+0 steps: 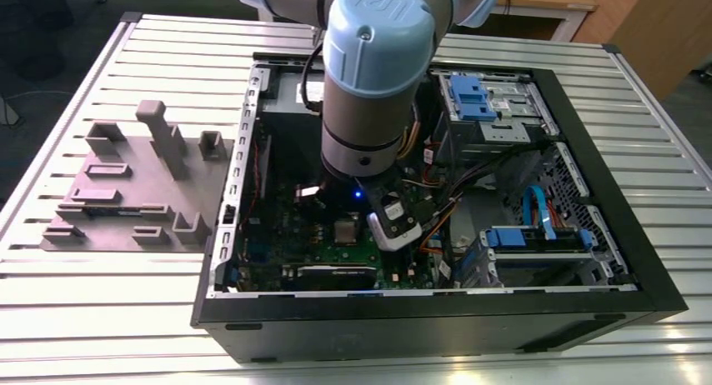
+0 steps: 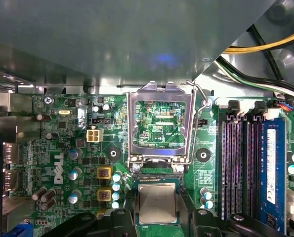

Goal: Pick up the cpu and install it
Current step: 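Place the cpu into insertion slot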

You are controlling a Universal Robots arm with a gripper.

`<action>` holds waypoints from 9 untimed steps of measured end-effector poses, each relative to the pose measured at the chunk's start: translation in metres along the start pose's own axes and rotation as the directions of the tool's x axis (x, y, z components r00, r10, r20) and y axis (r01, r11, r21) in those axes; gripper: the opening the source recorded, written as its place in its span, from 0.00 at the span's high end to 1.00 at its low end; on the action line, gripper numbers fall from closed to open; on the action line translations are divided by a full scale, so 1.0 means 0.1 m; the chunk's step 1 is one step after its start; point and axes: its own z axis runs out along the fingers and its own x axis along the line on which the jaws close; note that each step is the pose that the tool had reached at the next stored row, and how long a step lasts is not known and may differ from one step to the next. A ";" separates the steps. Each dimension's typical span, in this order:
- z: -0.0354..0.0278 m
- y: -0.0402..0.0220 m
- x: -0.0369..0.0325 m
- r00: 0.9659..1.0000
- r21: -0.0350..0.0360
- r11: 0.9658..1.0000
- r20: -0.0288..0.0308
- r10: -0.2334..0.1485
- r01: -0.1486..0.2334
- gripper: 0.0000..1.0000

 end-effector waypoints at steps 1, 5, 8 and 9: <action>0.001 0.000 0.000 1.000 0.000 1.000 0.000 0.000 0.000 0.56; 0.003 0.000 0.000 1.000 0.000 1.000 0.000 0.003 -0.003 0.56; 0.003 0.000 0.000 1.000 0.000 1.000 0.000 0.011 -0.011 0.56; 0.003 0.000 -0.001 1.000 0.000 1.000 0.000 0.014 -0.014 0.56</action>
